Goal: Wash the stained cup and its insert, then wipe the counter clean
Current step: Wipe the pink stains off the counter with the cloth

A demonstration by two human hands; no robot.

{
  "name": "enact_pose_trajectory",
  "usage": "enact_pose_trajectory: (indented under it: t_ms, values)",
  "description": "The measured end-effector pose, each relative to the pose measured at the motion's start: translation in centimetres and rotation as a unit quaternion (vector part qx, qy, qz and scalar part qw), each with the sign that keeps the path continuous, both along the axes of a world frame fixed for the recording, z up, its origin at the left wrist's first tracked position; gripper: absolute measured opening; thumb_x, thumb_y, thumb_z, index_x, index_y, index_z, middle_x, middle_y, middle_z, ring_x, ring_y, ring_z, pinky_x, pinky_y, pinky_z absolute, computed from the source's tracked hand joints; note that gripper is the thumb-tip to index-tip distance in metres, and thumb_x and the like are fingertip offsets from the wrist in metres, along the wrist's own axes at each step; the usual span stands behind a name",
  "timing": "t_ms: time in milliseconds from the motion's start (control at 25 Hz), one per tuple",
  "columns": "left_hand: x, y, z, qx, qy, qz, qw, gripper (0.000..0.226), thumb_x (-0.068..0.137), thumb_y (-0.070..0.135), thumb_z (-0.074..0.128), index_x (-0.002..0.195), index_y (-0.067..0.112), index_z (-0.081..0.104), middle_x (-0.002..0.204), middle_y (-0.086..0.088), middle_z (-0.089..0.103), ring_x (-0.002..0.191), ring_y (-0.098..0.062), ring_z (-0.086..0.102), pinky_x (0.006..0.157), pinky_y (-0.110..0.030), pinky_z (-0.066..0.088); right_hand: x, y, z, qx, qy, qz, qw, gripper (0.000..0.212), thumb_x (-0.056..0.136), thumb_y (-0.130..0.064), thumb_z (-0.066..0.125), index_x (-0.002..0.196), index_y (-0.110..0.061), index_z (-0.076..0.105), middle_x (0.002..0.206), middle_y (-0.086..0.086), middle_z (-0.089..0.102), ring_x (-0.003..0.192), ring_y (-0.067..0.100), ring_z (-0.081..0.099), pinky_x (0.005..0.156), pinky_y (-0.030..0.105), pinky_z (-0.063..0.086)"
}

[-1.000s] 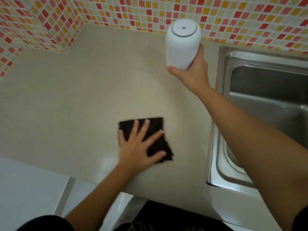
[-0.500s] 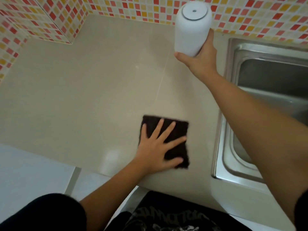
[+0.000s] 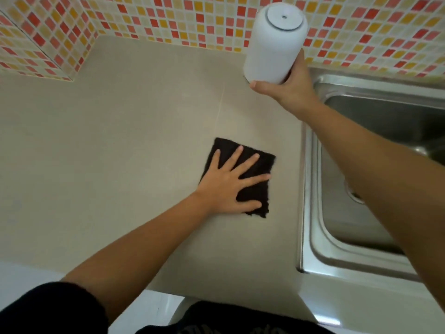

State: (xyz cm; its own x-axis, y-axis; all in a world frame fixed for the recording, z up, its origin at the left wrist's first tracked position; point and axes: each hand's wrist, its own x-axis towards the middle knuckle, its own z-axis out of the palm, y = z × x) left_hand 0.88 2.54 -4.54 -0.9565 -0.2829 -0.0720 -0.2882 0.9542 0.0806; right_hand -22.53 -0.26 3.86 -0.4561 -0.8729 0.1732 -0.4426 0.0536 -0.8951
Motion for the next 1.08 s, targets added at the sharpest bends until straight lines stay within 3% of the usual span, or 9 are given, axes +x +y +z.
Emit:
enact_pose_trajectory:
  t_ms: [160,240,320,400,560,720,880,1000,1080]
  values:
    - [8.2,-0.2,-0.6,-0.024,0.007,-0.096,0.995,0.064,0.082,0.077,0.024,0.141,0.053,0.018,0.156,0.007,0.017,0.145,-0.029,0.010,0.106,-0.068,0.011,-1.7,0.6,-1.5,0.024,-0.041,-0.009,0.999,0.103,0.053,-0.039,0.087,0.137,-0.012,0.033,0.133,0.003,0.049,0.122,0.013,0.049,0.100,0.036,0.047]
    - [8.7,-5.0,-1.0,-0.043,0.030,0.016,0.998,0.062,0.081,0.077,0.025,0.139,0.056,0.016,0.155,0.007,0.022,0.144,-0.026,0.016,0.103,-0.071,0.020,-2.5,0.9,-1.9,0.029,-0.054,-0.004,0.998,0.104,0.051,-0.035,0.089,0.136,-0.010,0.035,0.133,0.006,0.050,0.122,0.014,0.050,0.100,0.037,0.047]
    - [4.7,-8.3,-0.7,-0.010,0.021,0.147,0.989,0.067,0.075,0.079,0.027,0.138,0.057,0.016,0.157,0.009,0.017,0.145,-0.026,0.009,0.104,-0.073,0.014,-2.9,1.1,-1.7,0.032,-0.057,-0.001,0.998,0.103,0.051,-0.033,0.090,0.135,-0.009,0.036,0.132,0.008,0.051,0.122,0.015,0.050,0.099,0.038,0.048]
    - [-1.1,-8.1,-0.7,0.010,0.013,0.173,0.985,0.070,0.073,0.081,0.026,0.138,0.058,0.015,0.158,0.011,0.010,0.146,-0.029,0.001,0.105,-0.072,0.007,-3.5,0.9,-1.7,0.033,-0.043,0.003,0.998,0.099,0.052,-0.032,0.090,0.134,-0.009,0.039,0.131,0.008,0.053,0.121,0.014,0.051,0.099,0.037,0.048]
    - [-3.6,-0.8,-0.7,0.010,0.025,0.010,1.000,0.069,0.075,0.078,0.031,0.139,0.053,0.024,0.157,0.006,0.018,0.145,-0.034,0.008,0.104,-0.074,0.013,-3.7,0.1,-2.3,0.055,-0.022,0.017,0.998,0.108,0.048,-0.043,0.090,0.138,-0.016,0.036,0.133,0.001,0.052,0.123,0.012,0.049,0.101,0.036,0.046]
    - [7.5,2.8,-0.8,0.004,0.025,-0.090,0.996,0.069,0.076,0.078,0.037,0.139,0.051,0.030,0.153,0.006,0.029,0.143,-0.031,0.018,0.107,-0.064,0.017,-2.9,-0.3,-4.6,0.092,-0.043,0.002,0.995,0.110,0.052,-0.033,0.089,0.142,-0.018,0.028,0.134,-0.004,0.048,0.121,0.010,0.048,0.098,0.027,0.042]
    - [16.2,-5.9,-0.4,-0.021,0.004,0.045,0.999,0.067,0.079,0.078,0.028,0.141,0.053,0.017,0.149,0.000,0.037,0.146,-0.022,0.006,0.104,-0.064,0.022,-2.4,-0.5,-6.4,0.096,-0.064,-0.010,0.993,0.103,0.059,-0.020,0.088,0.141,-0.017,0.026,0.128,-0.009,0.048,0.118,0.008,0.047,0.093,0.018,0.038]
    - [11.8,-10.8,0.0,0.007,-0.012,0.185,0.983,0.069,0.077,0.081,0.019,0.140,0.055,0.013,0.156,0.006,0.021,0.146,-0.025,0.003,0.107,-0.069,0.017,-2.2,-0.4,-7.0,0.102,-0.054,-0.017,0.993,0.101,0.062,-0.021,0.087,0.140,-0.019,0.024,0.124,-0.013,0.045,0.117,0.007,0.045,0.089,0.014,0.038]
    - [5.7,-10.1,-0.4,0.000,-0.012,0.169,0.986,0.070,0.075,0.078,0.025,0.140,0.053,0.018,0.157,0.008,0.017,0.145,-0.029,0.006,0.107,-0.069,0.016,-2.1,-0.3,-6.7,0.106,-0.034,-0.007,0.994,0.103,0.062,-0.023,0.087,0.141,-0.019,0.022,0.127,-0.012,0.043,0.118,0.006,0.043,0.093,0.018,0.037]
